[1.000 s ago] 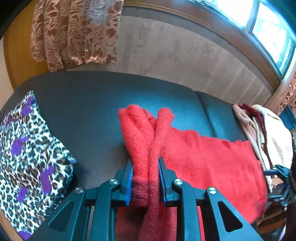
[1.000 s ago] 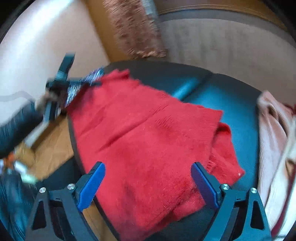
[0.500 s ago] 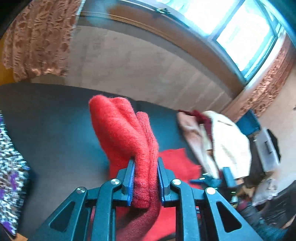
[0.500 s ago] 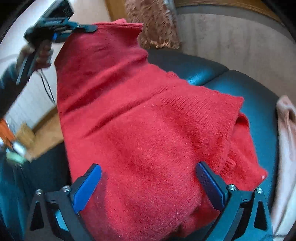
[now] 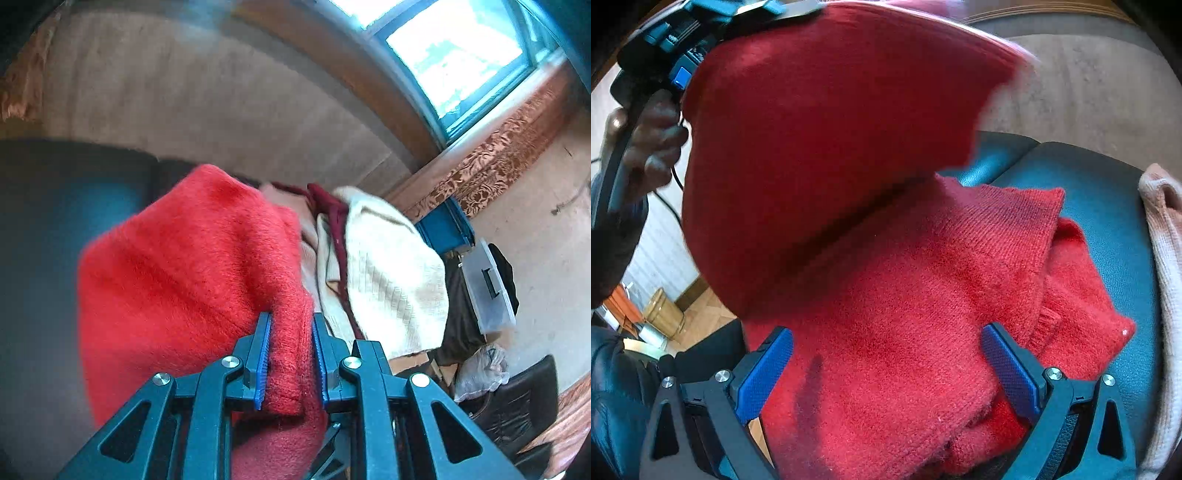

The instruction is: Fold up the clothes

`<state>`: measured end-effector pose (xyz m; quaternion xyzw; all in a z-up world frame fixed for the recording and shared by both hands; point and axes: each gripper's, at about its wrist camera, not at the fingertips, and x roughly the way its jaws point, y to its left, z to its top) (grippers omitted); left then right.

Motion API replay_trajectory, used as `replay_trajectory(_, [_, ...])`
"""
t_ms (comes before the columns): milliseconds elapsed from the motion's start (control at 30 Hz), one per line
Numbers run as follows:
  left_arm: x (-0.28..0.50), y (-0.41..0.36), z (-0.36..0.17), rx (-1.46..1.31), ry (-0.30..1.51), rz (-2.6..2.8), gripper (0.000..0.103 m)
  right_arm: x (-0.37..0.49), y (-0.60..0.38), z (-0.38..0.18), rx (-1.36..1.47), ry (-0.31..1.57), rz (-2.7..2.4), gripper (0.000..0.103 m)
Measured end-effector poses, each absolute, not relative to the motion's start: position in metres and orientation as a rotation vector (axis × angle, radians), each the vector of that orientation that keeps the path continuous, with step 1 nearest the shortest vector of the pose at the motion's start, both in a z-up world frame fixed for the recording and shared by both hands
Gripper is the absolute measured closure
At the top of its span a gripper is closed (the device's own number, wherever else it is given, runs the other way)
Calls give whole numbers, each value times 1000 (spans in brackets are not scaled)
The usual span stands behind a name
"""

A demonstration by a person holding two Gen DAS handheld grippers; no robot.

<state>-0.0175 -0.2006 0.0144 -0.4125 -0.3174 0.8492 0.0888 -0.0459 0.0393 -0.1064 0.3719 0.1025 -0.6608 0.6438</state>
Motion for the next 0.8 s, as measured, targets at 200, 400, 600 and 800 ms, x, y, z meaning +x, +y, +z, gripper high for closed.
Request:
replay_trajectory(200, [-50, -168, -30, -1349, -1014, 2455, 84, -45, 44, -107, 844, 203, -1501, 0])
replay_trajectory(400, [-59, -153, -65, -1444, -1043, 2413, 84, -42, 48, -108, 838, 192, -1499, 0])
replay_trajectory(600, [-59, -152, -62, -1462, -1125, 2357, 81, -36, 50, -107, 836, 198, -1505, 0])
replay_trajectory(800, [-43, -157, -24, -1377, -1133, 2330, 78, -26, 52, -103, 832, 240, -1536, 0])
